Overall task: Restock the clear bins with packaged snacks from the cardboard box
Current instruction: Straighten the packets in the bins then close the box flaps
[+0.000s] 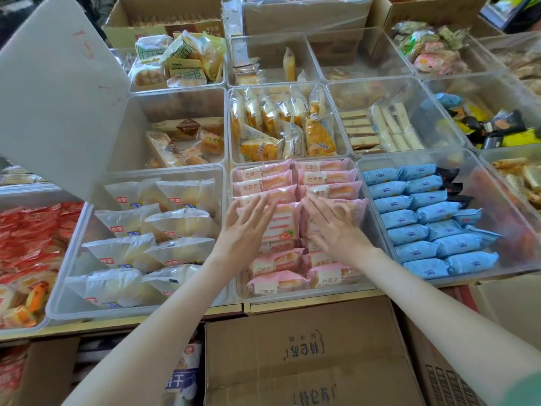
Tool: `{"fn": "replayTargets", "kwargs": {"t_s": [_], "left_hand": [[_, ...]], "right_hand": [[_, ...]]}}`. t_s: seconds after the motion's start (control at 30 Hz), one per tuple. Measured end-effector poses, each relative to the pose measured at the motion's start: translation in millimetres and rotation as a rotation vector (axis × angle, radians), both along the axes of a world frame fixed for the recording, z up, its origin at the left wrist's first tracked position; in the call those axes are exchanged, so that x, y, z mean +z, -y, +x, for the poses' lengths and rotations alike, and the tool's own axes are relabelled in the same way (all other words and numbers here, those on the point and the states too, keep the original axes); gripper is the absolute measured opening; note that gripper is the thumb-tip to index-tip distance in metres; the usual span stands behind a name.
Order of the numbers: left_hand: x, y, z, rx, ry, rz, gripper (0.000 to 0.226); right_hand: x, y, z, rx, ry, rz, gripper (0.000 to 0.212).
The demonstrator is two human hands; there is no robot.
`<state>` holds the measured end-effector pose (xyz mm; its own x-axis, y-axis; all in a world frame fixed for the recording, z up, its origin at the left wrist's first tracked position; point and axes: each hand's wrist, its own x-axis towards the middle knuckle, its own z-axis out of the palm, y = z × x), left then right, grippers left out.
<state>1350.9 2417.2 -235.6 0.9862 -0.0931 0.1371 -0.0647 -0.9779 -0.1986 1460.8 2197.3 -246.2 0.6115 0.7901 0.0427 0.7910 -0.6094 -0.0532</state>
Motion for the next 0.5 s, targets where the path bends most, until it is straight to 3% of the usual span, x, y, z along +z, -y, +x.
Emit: {"fn": "replayTargets", "kwargs": {"t_s": [0.1, 0.27, 0.5], "left_hand": [[-6, 6, 4, -0.082, -0.044, 0.002, 0.071], [-8, 16, 20, -0.186, -0.082, 0.123, 0.084], [-17, 19, 30, -0.110, -0.229, 0.232, 0.087]], "right_hand": [[-6, 18, 2, 0.052, 0.098, -0.121, 0.096], [-14, 26, 18, 0.014, 0.249, -0.257, 0.124], [-24, 18, 28, 0.067, 0.332, -0.388, 0.128]]}}
